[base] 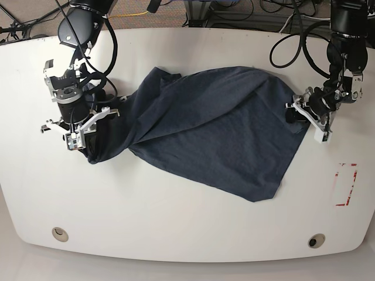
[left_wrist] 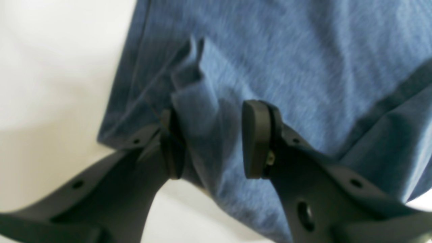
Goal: Fold the T-shirt properly
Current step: 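Hold the shirt stretched between both grippers and adjust the left grip, then drag the shirt with both grippers toward the table's front edge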
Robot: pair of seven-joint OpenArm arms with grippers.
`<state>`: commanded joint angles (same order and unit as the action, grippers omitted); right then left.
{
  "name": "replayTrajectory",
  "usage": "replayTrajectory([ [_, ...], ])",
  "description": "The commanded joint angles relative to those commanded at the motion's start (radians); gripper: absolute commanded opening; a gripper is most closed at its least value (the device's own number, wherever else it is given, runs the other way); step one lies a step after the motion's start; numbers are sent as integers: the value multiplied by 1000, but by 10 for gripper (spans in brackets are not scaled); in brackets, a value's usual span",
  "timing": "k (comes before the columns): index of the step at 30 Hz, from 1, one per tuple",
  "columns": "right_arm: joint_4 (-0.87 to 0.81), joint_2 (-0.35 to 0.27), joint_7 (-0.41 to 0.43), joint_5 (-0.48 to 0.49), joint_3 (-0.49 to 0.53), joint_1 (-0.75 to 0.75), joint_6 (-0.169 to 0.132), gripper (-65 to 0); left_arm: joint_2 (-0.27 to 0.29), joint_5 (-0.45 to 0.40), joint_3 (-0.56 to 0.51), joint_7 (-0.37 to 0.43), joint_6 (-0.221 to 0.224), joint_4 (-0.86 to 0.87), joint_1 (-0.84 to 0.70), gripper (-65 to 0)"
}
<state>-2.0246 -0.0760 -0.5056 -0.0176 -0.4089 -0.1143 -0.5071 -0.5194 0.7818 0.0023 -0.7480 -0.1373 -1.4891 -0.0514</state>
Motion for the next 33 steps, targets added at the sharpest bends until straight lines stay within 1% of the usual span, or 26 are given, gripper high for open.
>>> replayTrajectory([
  [1, 0, 0, 0, 0, 0, 2, 0, -650, 2, 0, 0, 0, 0, -3, 0, -408],
  [3, 0, 0, 0, 0, 0, 2, 0, -650, 3, 0, 0, 3, 0, -5, 0, -461],
  [4, 0, 0, 0, 0, 0, 2, 0, -650, 3, 0, 0, 5, 0, -5, 2, -499],
  [6, 0, 0, 0, 0, 0, 2, 0, -650, 3, 0, 0, 5, 0, -5, 6, -606],
  [7, 0, 0, 0, 0, 0, 2, 0, -650, 3, 0, 0, 5, 0, -2, 8, -633],
  [13, 0, 0, 0, 0, -2, 2, 0, -650, 5, 2, 5, 6, 2, 2, 31, -639],
  [17, 0, 0, -2, 0, -8, 0, 8, -650, 6, 8, 12, 5, 2, 0, 51, -639],
  [19, 0, 2, -2, 0, -8, -2, 9, -650, 9, 11, 57, 3, 2, -5, 49, -639],
  [20, 2, 2, -3, -2, -8, -3, 9, -650, 20, 12, 81, 2, 2, -5, 49, -639],
  [22, 2, 18, -3, -6, -12, -18, 11, -650, 40, 34, 137, 0, 2, -5, 49, -639],
  [27, 9, 54, -3, -5, -78, -23, 11, -650, 41, 115, 210, 0, 2, -8, 52, -637],
  [30, 28, 52, -3, -5, -87, -17, 9, -650, 41, 158, 262, 0, 0, -38, 58, -635],
  [33, 34, 51, -3, -6, -89, 15, 9, -650, 41, 193, 270, 0, 0, -61, 104, -633],
])
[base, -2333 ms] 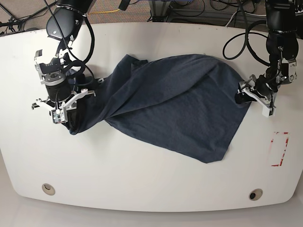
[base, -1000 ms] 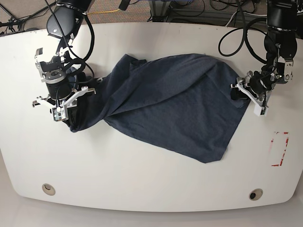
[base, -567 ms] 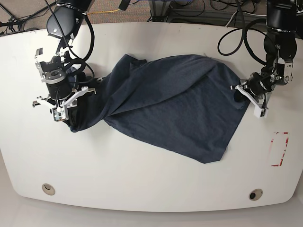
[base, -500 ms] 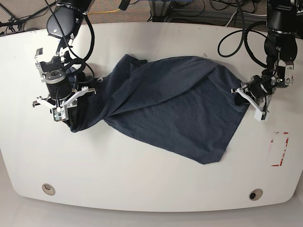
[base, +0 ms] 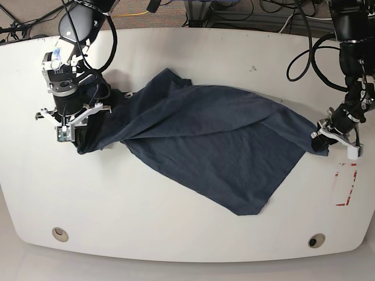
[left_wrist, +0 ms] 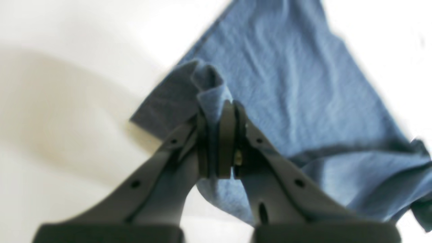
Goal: Fold the T-shirt properly
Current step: 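Drag the shirt with both grippers toward the table's front edge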
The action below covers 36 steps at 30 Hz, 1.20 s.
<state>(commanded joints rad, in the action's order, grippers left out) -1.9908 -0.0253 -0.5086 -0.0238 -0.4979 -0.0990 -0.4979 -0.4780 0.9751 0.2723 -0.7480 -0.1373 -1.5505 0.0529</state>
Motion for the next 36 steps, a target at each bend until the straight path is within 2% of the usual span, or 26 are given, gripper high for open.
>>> replayTrajectory([
  [3, 0, -6, 0, 0, 2, 26, 0, -650, -14, 77, 2, 0, 0, -3, 34, -632],
  [6, 9, -63, -12, 2, 9, 72, -2, -650, -66, 140, -9, 0, 0, 9, 92, -631],
  [9, 32, -91, -66, 2, 11, 147, -6, -650, -72, 153, -38, 0, 0, 31, 166, -604],
  [13, 46, -141, -110, 3, 11, 230, -8, -650, -143, 187, -40, 0, 0, 35, 236, -587],
  [17, 68, -193, -158, 0, 55, 333, -8, -650, -152, 199, -43, 0, -2, 37, 331, -589],
  [19, 60, -238, -201, 0, 89, 370, -8, -650, -178, 199, -38, 0, -18, 35, 371, -608],
  [21, 60, -265, -222, 5, 117, 423, -8, -650, -206, 195, -40, 0, -64, 46, 411, -636],
  [23, 69, -285, -232, 2, 147, 477, -8, -650, -207, 198, -44, 0, -97, 77, 460, -642],
  [26, 58, -313, -235, 0, 187, 511, -8, -650, -213, 198, -44, -11, -107, 84, 489, -640],
  [29, 57, -327, -235, 0, 199, 516, -8, -650, -213, 193, -43, -72, -109, 97, 494, -635],
  [31, 60, -322, -235, 0, 199, 516, -8, -650, -210, 193, -51, -98, -109, 100, 482, -593],
  [34, 57, -310, -235, 0, 222, 506, -8, -650, -198, 193, -98, -103, -106, 97, 402, -486],
  [36, 60, -307, -235, 0, 226, 489, -8, -650, -155, 193, -109, -103, -106, 97, 339, -424],
])
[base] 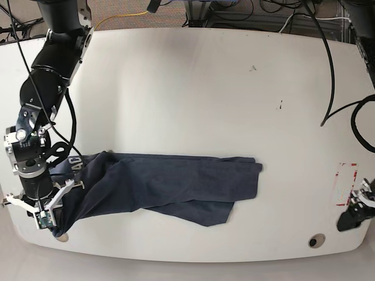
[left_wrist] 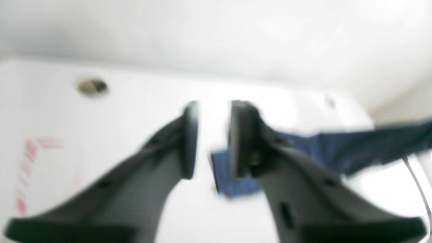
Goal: Fold the T-shirt properly
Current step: 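Drag the shirt with both grippers toward the table's front edge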
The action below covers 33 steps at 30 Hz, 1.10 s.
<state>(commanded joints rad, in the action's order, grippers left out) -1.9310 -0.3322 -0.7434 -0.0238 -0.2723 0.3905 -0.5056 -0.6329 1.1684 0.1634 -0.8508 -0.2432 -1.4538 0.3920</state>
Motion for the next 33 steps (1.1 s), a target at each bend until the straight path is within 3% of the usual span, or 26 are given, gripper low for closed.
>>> replayTrajectory([
  [3, -2, 2, 2, 0, 0, -21, 0, -650, 84, -29, -3, 0, 0, 0, -83, -390],
  [10, 0, 23, 2, 0, 0, -54, 0, -650, 288, -301, -3, 0, -6, 9, -153, -385],
  [12, -6, 25, 2, 0, 0, -77, 0, -650, 354, -391, -3, 0, -6, 9, -158, -335],
  [16, -6, 28, 5, 0, -23, -95, 0, -650, 433, -525, -2, 35, -6, 29, -161, -258],
  [22, -3, 32, 5, 5, -32, -101, 0, -650, 476, -614, -2, 101, -6, 161, -124, -254],
  [30, -5, 35, 6, 5, -34, -118, -2, -650, 480, -611, -2, 172, -8, 304, -94, -256],
  [33, -6, 37, 6, 6, -34, -121, -2, -650, 500, -574, -2, 178, -8, 351, -63, -256],
])
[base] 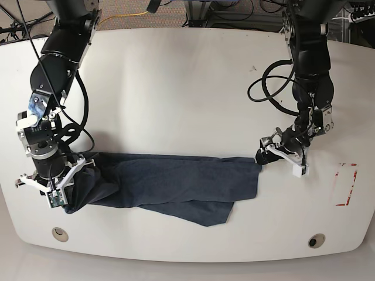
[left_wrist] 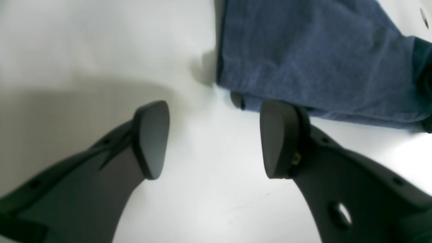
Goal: Fold the T-shirt properly
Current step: 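Drag the shirt with both grippers toward the table's front edge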
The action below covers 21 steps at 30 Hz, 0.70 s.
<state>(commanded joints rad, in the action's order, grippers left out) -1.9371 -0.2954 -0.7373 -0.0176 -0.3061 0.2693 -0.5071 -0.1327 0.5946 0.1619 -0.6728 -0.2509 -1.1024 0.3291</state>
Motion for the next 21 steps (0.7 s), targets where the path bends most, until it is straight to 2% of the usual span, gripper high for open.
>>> replayTrajectory([
  [2, 0, 0, 0, 0, 0, 0, 0, -650, 0, 43, 0, 0, 0, 69, 18, -256],
  [7, 2, 0, 0, 0, 0, 0, 0, -650, 6, 83, 0, 18, 0, 181, 75, -256],
  [15, 5, 0, 0, 0, 0, 0, 0, -650, 6, 173, 0, 58, 3, 198, 86, -256],
  [21, 6, 0, 0, 0, 0, -3, 0, -650, 6, 176, 0, 60, 8, 249, 126, -257],
])
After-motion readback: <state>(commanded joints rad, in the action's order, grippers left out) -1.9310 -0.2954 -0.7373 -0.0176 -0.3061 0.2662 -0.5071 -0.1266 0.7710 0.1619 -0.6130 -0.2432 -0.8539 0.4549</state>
